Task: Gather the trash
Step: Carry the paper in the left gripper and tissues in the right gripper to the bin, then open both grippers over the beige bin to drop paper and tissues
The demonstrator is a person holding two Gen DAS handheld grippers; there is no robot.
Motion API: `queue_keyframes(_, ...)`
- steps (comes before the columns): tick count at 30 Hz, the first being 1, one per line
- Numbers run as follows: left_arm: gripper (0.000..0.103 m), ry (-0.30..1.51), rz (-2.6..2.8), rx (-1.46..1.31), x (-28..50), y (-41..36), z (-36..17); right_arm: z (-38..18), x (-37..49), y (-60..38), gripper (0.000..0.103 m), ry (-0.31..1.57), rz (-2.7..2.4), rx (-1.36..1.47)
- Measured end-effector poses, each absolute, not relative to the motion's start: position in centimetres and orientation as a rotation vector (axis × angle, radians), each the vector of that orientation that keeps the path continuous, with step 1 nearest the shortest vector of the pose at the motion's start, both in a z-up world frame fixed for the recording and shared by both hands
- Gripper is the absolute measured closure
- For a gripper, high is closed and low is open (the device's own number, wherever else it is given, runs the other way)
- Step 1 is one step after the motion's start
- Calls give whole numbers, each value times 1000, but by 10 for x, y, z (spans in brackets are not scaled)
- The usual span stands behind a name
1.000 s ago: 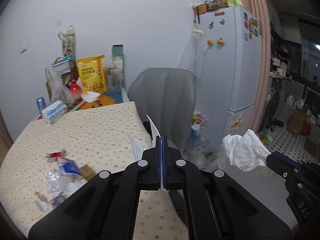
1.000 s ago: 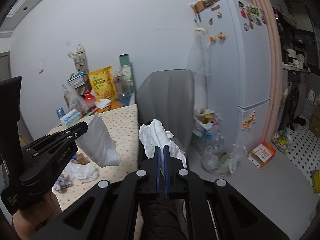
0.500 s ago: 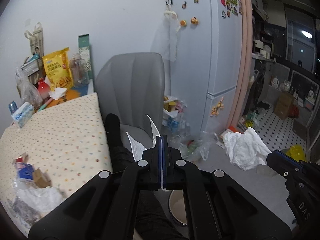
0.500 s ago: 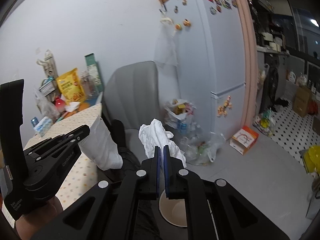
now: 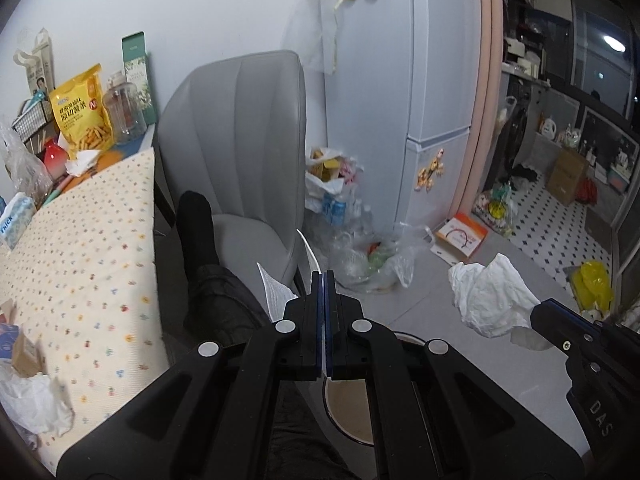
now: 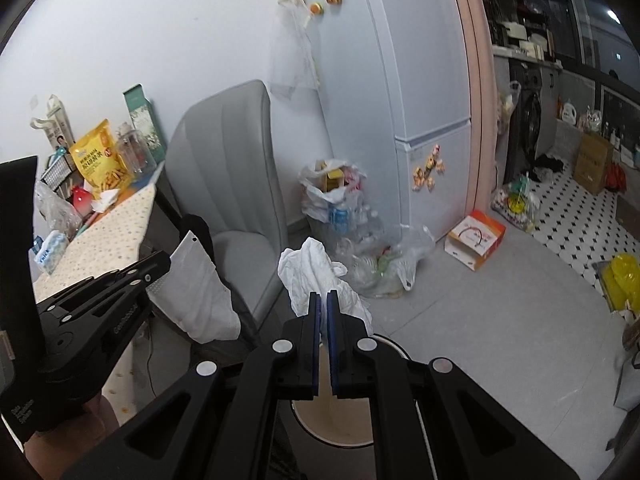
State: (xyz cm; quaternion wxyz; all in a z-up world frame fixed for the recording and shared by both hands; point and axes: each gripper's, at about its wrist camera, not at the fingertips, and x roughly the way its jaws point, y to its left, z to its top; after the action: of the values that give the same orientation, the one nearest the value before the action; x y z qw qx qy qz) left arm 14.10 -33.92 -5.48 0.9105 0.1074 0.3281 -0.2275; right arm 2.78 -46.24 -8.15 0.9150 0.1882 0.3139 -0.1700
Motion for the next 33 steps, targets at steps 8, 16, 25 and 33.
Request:
queue_keyframes(8, 101, 719, -451, 237, 154, -345, -75, -113, 49, -475, 98, 702, -343, 415)
queue_keyframes(16, 101, 745, -439, 256, 159, -347, -87, -140, 62, -485, 63, 756, -312, 479)
queue_keyframes(25, 101, 748, -461, 280, 153, -357, -87, -133, 44, -492, 41, 738, -373, 474)
queue_keyframes(33, 101, 745, -511, 298, 140, -371, -83, -118, 16, -503, 25, 695, -442, 459)
